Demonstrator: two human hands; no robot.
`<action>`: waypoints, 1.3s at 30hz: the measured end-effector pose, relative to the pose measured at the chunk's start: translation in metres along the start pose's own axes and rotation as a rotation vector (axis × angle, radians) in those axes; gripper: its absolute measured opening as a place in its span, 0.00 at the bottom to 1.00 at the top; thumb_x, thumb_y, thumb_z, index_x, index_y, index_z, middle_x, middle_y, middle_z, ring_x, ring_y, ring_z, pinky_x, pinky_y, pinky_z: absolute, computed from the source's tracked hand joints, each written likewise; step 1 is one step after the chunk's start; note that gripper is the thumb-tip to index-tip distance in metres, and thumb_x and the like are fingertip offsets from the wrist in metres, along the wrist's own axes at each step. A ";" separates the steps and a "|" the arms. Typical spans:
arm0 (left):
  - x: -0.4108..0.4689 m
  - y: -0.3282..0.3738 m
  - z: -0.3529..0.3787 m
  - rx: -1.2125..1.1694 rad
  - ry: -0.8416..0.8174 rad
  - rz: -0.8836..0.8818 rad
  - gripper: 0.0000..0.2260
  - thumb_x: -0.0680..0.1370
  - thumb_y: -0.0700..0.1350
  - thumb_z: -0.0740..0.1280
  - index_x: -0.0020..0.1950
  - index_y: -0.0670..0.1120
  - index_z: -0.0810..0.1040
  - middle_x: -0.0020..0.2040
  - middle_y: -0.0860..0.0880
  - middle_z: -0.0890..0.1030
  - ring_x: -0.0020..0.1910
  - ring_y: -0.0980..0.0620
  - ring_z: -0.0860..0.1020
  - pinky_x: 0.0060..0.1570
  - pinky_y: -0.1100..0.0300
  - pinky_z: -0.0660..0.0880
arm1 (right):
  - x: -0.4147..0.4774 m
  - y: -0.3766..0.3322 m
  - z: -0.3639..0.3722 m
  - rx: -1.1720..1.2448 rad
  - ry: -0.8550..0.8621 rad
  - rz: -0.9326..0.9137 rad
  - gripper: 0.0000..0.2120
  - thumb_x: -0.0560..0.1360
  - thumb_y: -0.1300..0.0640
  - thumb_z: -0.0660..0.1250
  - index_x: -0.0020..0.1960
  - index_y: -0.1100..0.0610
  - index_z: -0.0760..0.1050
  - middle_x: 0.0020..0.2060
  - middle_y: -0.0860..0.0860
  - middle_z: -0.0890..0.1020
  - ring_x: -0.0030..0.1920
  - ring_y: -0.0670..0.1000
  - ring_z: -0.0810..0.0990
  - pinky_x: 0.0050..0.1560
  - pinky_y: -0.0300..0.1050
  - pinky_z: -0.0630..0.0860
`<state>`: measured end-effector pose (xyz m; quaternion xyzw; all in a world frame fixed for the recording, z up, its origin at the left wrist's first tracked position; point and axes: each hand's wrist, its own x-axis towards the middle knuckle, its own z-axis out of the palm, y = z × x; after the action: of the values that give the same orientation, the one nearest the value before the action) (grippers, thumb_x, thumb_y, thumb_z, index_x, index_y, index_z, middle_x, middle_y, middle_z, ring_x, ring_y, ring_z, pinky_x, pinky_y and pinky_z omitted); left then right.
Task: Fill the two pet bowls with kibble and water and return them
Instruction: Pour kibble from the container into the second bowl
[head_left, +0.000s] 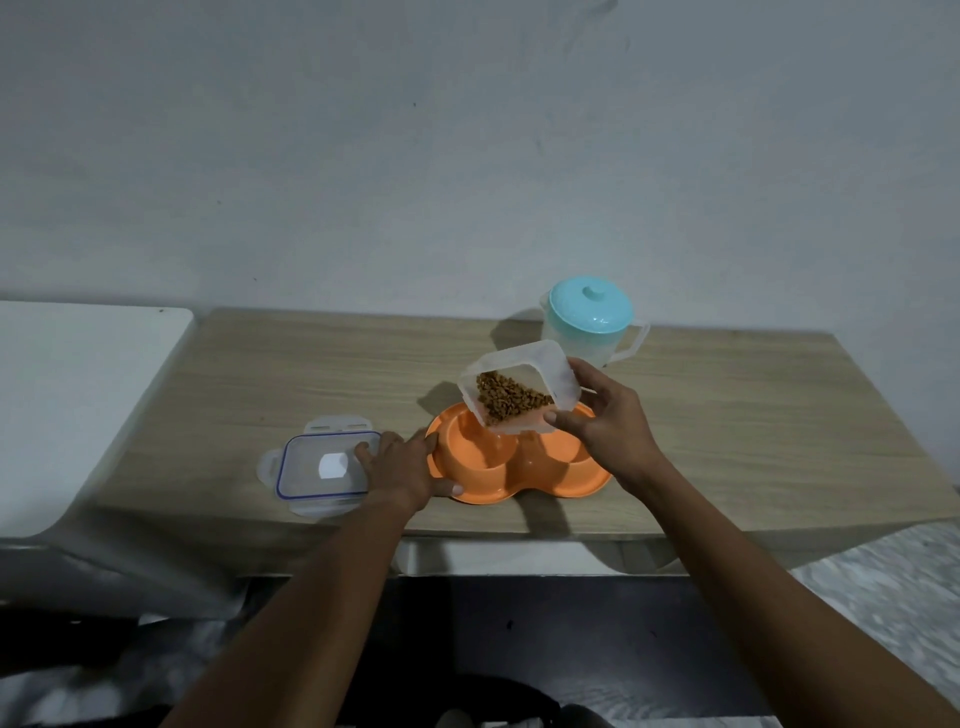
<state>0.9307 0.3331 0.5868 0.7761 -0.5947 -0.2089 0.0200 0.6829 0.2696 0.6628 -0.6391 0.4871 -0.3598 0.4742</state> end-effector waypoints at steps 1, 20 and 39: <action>0.000 0.000 0.000 0.001 -0.002 0.002 0.38 0.64 0.68 0.72 0.71 0.59 0.66 0.63 0.49 0.76 0.70 0.44 0.63 0.66 0.36 0.52 | 0.000 0.000 0.001 -0.004 -0.001 -0.003 0.34 0.69 0.65 0.79 0.72 0.50 0.75 0.62 0.46 0.83 0.63 0.46 0.81 0.63 0.48 0.80; 0.000 0.001 0.000 0.020 -0.005 -0.008 0.36 0.65 0.68 0.71 0.70 0.59 0.67 0.61 0.47 0.77 0.69 0.44 0.63 0.66 0.37 0.52 | -0.002 -0.001 0.002 -0.097 -0.007 -0.033 0.36 0.68 0.65 0.80 0.74 0.55 0.73 0.66 0.49 0.81 0.67 0.47 0.78 0.70 0.50 0.75; -0.003 0.004 -0.002 0.037 -0.015 -0.014 0.36 0.67 0.67 0.71 0.72 0.58 0.66 0.63 0.46 0.76 0.70 0.44 0.63 0.67 0.35 0.50 | -0.004 -0.004 0.000 -0.038 0.029 -0.007 0.34 0.68 0.68 0.79 0.71 0.52 0.74 0.58 0.40 0.81 0.63 0.45 0.79 0.64 0.43 0.76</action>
<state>0.9271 0.3338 0.5908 0.7789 -0.5931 -0.2037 -0.0001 0.6827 0.2736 0.6662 -0.6444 0.4983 -0.3613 0.4537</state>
